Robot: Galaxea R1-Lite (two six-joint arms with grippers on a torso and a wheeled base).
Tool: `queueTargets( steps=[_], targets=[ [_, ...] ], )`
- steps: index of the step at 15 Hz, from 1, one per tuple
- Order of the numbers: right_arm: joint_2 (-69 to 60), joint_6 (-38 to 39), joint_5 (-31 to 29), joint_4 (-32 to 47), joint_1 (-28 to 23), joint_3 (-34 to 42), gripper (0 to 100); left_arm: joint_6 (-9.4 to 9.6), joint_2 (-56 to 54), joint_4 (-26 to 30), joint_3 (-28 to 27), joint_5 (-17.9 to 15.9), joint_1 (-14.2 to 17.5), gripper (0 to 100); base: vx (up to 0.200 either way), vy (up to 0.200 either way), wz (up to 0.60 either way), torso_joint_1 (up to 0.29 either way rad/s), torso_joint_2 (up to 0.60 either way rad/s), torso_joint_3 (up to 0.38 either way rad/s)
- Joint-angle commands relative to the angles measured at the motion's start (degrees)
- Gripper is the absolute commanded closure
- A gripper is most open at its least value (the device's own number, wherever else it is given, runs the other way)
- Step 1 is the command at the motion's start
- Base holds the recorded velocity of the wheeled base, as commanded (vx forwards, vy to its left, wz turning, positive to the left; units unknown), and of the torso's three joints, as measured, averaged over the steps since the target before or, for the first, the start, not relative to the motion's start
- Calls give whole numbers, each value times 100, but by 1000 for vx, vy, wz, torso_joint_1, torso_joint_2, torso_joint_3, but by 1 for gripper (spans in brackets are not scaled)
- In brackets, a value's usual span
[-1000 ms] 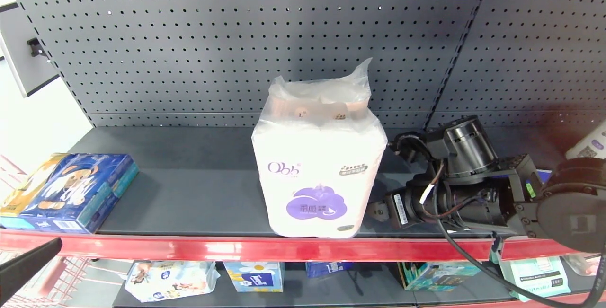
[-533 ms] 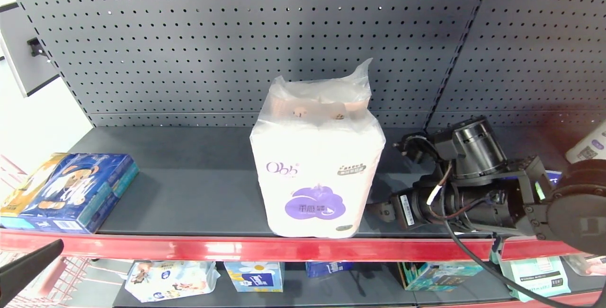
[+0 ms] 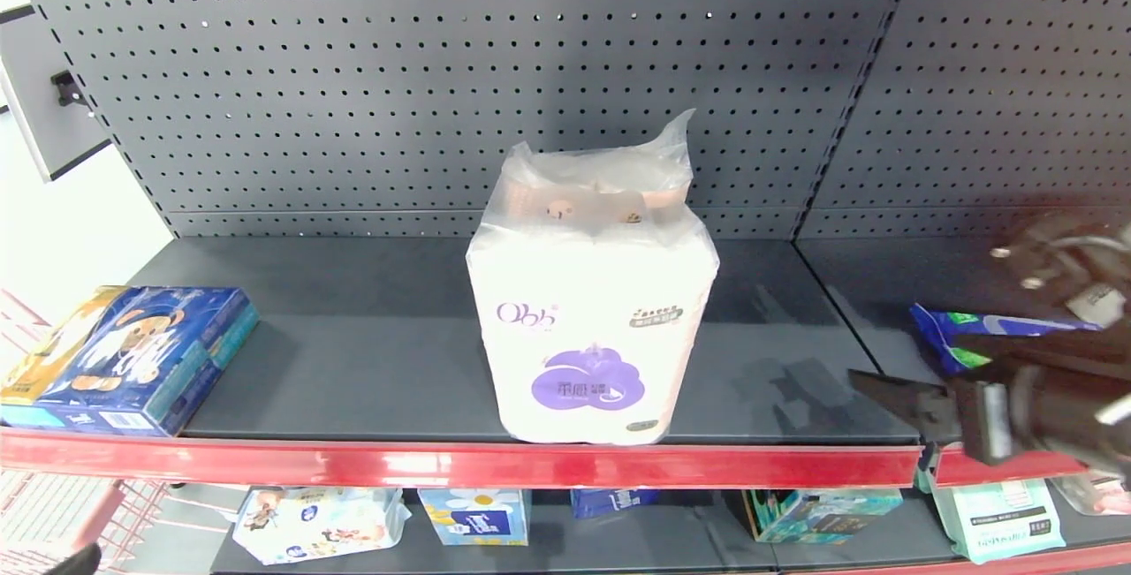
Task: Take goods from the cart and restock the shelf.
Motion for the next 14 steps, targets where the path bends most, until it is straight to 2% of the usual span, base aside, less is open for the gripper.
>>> queueTargets(
  steps=[1,2,3,4,5,6,7,8,9,10,12,14],
  targets=[
    [-3498,-880,-569,1884,-672,358,0,54,-1219,364,467,102,-28,0,0,0,0,0,0,0],
    [-4007,-854,-586,2306,-1226,375,0,27,-1527,672,502,295,121,0,0,0,0,0,0,0],
    [-4341,-801,-577,2649,-2149,411,0,18,-1685,1094,423,348,244,0,0,0,0,0,0,0],
    [-4456,-766,-560,2895,-2738,437,0,18,-1773,1384,396,348,323,0,0,0,0,0,0,0],
    [-4666,-607,-331,3273,-3687,613,0,18,-2046,1806,511,348,420,0,0,0,0,0,0,0],
    [-5000,-537,363,3238,-3951,1008,0,45,-2283,1814,669,304,420,0,0,0,0,0,0,0],
    [-5378,-546,1022,3062,-3924,1377,0,54,-2494,1647,889,260,402,0,0,0,0,0,0,0],
    [-5871,-555,1629,2491,-3836,2054,0,27,-2757,1384,1196,234,411,0,0,0,0,0,0,0],
    [-6205,-704,1892,1515,-3784,3030,0,-17,-2889,1234,1249,216,411,0,0,0,0,0,0,0],
    [-6099,-739,1910,373,-3801,3469,0,-69,-2951,1199,1284,251,429,0,0,0,0,0,0,0],
    [-6143,-968,1866,-225,-3749,3803,0,-166,-2960,804,1477,454,429,0,0,0,0,0,0,0],
    [-6143,-968,1462,-533,-3749,3909,0,-61,-2960,-427,2084,849,429,0,0,0,0,0,0,0]
  ],
)
